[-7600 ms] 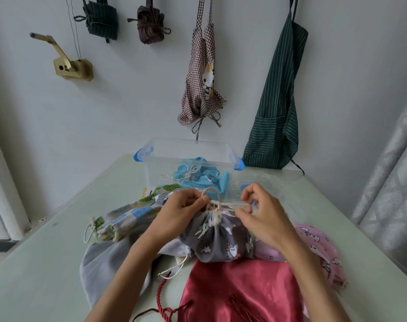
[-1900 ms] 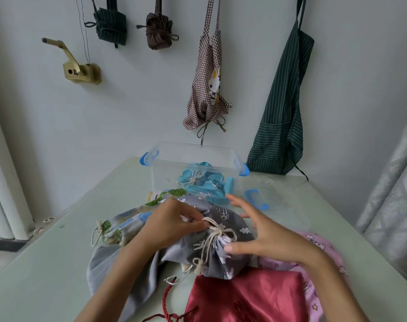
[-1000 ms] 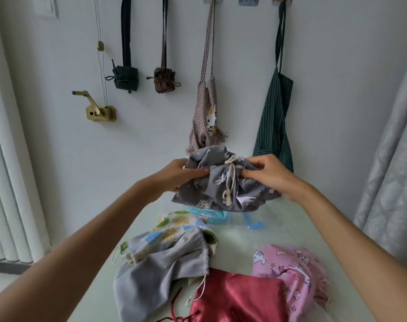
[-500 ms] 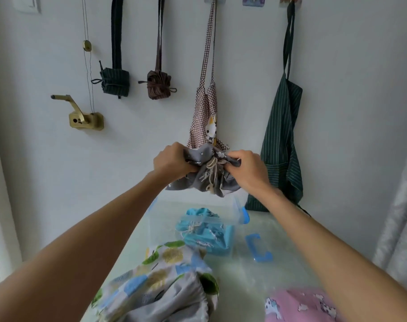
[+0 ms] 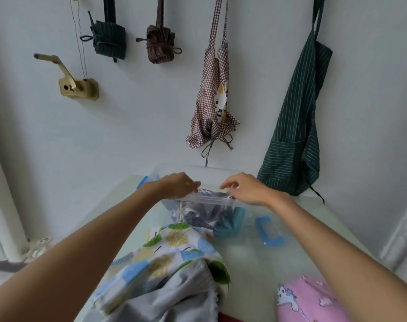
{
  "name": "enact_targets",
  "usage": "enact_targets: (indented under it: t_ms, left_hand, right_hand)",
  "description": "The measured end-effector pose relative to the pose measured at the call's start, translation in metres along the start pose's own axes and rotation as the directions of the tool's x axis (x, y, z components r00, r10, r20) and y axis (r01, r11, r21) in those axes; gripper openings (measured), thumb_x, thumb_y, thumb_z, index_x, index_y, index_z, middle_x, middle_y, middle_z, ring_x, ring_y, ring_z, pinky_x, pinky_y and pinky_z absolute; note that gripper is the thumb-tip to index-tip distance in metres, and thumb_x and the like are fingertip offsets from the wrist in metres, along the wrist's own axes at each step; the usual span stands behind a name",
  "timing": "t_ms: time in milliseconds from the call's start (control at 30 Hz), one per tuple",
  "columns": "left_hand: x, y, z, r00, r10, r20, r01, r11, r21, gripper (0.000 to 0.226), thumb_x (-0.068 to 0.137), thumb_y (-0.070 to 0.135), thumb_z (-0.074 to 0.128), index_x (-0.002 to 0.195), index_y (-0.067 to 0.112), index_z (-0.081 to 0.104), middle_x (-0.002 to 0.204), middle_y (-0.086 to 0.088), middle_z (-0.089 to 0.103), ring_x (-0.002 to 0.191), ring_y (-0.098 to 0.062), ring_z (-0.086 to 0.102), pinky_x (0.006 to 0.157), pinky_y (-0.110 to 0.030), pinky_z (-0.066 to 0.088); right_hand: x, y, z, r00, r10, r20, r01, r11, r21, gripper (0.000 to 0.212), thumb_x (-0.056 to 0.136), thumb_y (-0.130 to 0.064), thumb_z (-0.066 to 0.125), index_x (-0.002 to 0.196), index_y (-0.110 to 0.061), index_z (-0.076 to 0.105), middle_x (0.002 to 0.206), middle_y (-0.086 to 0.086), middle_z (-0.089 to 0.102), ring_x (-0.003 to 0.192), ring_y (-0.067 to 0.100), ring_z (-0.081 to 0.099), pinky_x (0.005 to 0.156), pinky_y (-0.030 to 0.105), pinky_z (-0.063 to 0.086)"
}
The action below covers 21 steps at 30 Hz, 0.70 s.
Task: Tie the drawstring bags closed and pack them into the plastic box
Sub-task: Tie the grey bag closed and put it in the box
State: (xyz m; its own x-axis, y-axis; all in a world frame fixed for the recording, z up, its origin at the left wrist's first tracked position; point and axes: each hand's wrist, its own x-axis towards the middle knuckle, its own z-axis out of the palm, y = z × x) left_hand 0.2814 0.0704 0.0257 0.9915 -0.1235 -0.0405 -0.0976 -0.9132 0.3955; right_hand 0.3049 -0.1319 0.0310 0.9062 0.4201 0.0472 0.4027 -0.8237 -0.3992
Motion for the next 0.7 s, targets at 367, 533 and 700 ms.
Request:
enact_targets:
  t_ms: [367,533,700]
  left_hand:
    - [-0.191,0.035,0.033,0.990,0.123,-0.067,-0.108,0.974,0.199,0.054,0.078,0.054,0.065,0.127,0.038,0.050,0.127,0.014,0.056,0.118,-0.012,0.054,0.094,-0.031,0.044]
    - [-0.200,0.027,0.073,0.999,0.030,-0.027,-0.020,0.955,0.297,0.065,0.081,0.054,0.062,0.136,0.030,0.039,0.130,0.008,0.056,0.117,-0.018,0.053,0.086,-0.031,0.044]
    - [-0.197,0.030,0.083,0.973,0.044,-0.226,-0.010,0.988,0.152,0.031,0.084,0.049,0.061,0.112,0.036,0.061,0.107,0.014,0.065,0.098,-0.014,0.061,0.070,-0.028,0.042]
  right_hand:
    - [-0.184,-0.020,0.011,0.975,-0.007,0.224,0.015,0.999,-0.033,0.023,0.090,-0.021,0.057,0.109,-0.023,0.069,0.109,-0.004,0.069,0.097,0.007,0.060,0.092,0.024,0.046]
    - [-0.219,-0.027,0.060,0.981,0.068,0.182,-0.064,0.997,-0.031,0.030,0.087,-0.030,0.059,0.116,-0.023,0.066,0.114,-0.002,0.068,0.103,0.013,0.062,0.094,0.026,0.047]
    - [-0.220,-0.037,0.105,0.980,0.172,0.105,-0.193,0.950,0.244,0.045,0.083,-0.048,0.063,0.118,-0.020,0.063,0.111,-0.002,0.068,0.102,0.014,0.063,0.092,0.028,0.046]
